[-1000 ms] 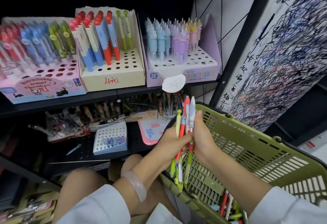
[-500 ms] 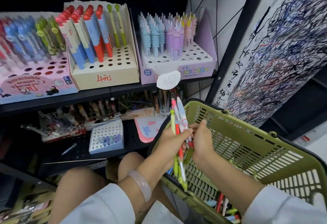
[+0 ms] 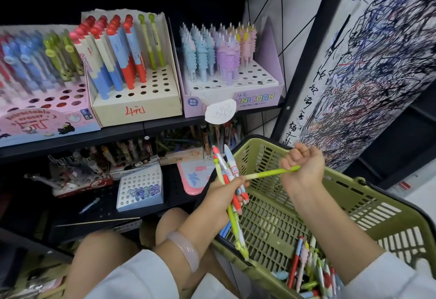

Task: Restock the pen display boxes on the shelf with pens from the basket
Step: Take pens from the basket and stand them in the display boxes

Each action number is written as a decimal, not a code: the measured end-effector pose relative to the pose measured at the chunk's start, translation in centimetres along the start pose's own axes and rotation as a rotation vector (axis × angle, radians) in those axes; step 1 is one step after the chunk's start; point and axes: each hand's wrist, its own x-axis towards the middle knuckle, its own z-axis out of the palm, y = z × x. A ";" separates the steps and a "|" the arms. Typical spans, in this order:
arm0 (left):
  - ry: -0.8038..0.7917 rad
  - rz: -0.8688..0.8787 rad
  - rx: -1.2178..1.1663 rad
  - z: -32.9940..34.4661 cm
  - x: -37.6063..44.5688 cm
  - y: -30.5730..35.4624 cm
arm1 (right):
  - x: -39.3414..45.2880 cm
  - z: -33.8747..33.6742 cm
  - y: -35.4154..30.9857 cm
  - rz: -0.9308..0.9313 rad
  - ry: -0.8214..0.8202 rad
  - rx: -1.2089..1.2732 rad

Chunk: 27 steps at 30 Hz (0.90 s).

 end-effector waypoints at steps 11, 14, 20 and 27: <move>-0.012 0.096 0.003 -0.4 0.2 0.1 | -2.3 -5.3 3.4 0.237 -0.400 -0.860; -0.123 0.126 0.022 -0.5 -0.3 0.7 | -1.9 -3.7 3.2 0.329 -0.531 -0.994; -0.141 0.198 0.058 -1.8 -0.8 2.0 | -1.1 -1.0 3.0 0.288 -0.625 -1.028; -0.083 0.388 0.200 -5.2 -2.2 4.7 | -3.2 5.1 2.8 -0.337 -0.804 -1.200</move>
